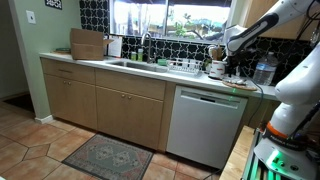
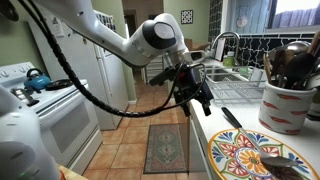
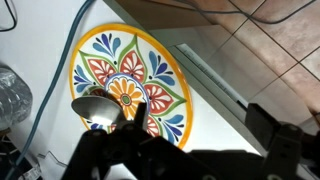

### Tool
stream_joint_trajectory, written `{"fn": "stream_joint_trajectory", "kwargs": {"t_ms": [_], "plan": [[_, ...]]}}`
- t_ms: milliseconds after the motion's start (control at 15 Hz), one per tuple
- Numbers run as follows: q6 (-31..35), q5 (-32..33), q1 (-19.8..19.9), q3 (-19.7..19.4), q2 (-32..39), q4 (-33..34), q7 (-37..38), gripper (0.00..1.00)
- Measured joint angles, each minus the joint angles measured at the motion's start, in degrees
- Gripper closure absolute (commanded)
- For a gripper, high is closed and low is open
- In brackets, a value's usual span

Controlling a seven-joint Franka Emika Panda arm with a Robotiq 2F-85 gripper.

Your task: Put the plate on the drying rack

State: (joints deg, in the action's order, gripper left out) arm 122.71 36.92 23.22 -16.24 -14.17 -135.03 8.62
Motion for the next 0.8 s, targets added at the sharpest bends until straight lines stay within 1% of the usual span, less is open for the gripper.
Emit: {"fn": "stream_joint_trajectory", "kwargs": {"t_ms": [333, 600, 800], "plan": [[0.74, 8.19, 0.44, -0.08, 4.23, 0.08, 8.64, 0.0], [3.38, 9.37, 0.04, -0.09, 7.91, 0.35, 12.95, 0.0], [4.76, 11.49, -0.08, -0.09, 10.73, 1.57, 16.29, 0.0]]}}
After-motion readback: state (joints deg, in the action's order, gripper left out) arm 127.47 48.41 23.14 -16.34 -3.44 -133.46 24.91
